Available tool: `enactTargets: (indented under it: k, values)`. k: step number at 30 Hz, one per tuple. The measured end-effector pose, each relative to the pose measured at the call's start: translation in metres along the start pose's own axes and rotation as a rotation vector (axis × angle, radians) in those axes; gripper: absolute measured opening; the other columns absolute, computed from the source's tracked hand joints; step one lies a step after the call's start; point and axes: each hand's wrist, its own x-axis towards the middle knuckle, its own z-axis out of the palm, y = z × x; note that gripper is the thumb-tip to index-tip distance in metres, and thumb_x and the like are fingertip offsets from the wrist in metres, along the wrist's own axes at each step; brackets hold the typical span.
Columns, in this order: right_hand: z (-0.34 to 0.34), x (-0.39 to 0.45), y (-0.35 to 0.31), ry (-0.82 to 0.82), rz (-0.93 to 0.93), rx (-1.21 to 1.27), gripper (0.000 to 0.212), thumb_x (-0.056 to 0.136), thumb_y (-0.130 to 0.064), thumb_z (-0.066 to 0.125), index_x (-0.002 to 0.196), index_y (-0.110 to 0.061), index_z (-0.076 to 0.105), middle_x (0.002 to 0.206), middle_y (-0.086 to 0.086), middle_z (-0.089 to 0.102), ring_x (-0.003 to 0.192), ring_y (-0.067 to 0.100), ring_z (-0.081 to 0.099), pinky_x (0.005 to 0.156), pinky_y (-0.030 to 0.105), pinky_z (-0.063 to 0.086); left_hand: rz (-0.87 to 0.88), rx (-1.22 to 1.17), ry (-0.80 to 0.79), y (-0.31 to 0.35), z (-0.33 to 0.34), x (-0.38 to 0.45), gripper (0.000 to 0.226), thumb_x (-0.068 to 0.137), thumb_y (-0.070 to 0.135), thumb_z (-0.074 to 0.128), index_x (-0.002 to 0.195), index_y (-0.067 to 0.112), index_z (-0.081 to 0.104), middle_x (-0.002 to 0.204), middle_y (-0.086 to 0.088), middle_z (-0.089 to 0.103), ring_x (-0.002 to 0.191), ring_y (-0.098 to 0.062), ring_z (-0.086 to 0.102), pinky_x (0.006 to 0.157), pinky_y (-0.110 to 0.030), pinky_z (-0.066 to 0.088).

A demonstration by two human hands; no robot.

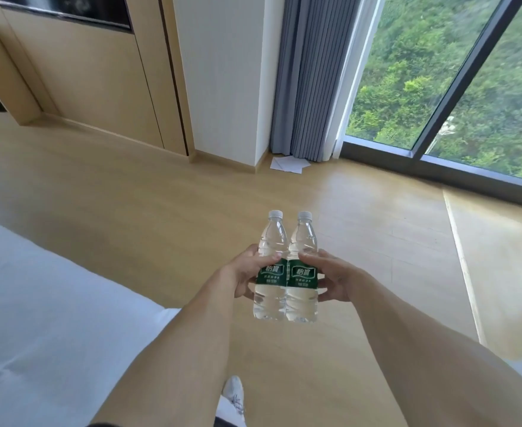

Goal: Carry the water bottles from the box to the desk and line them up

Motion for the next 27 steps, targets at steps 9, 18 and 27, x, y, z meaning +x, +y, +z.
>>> enactTargets:
  k: [9, 18, 27]
  values:
    - [0.035, 0.088, -0.108, -0.016, -0.048, -0.029, 0.032, 0.09, -0.04, 0.073, 0.118, -0.035, 0.058, 0.122, 0.005, 0.067, 0.107, 0.033, 0.067, 0.089, 0.056, 0.056, 0.045, -0.039, -0.012, 0.078, -0.095, 0.071, 0.038, 0.09, 0.039, 0.074, 0.121, 0.039, 0.052, 0.112, -0.008, 0.069, 0.095, -0.03, 0.068, 0.067, -0.053, 0.059]
    - [0.078, 0.197, -0.189, -0.11, -0.035, -0.1, 0.039, 0.091, -0.038, 0.072, 0.125, -0.029, 0.057, 0.122, 0.007, 0.066, 0.109, 0.033, 0.065, 0.092, 0.058, 0.053, 0.04, -0.104, 0.16, 0.114, -0.181, 0.131, 0.043, 0.087, 0.04, 0.078, 0.122, 0.037, 0.054, 0.107, -0.006, 0.073, 0.087, -0.026, 0.071, 0.056, -0.044, 0.058]
    - [0.119, 0.34, -0.305, -0.326, -0.025, -0.222, 0.044, 0.089, -0.035, 0.075, 0.128, -0.029, 0.056, 0.119, 0.004, 0.068, 0.11, 0.027, 0.065, 0.089, 0.056, 0.054, 0.009, -0.263, 0.433, 0.167, -0.275, 0.218, 0.042, 0.08, 0.04, 0.083, 0.105, 0.046, 0.051, 0.105, 0.0, 0.075, 0.091, -0.022, 0.074, 0.07, -0.059, 0.06]
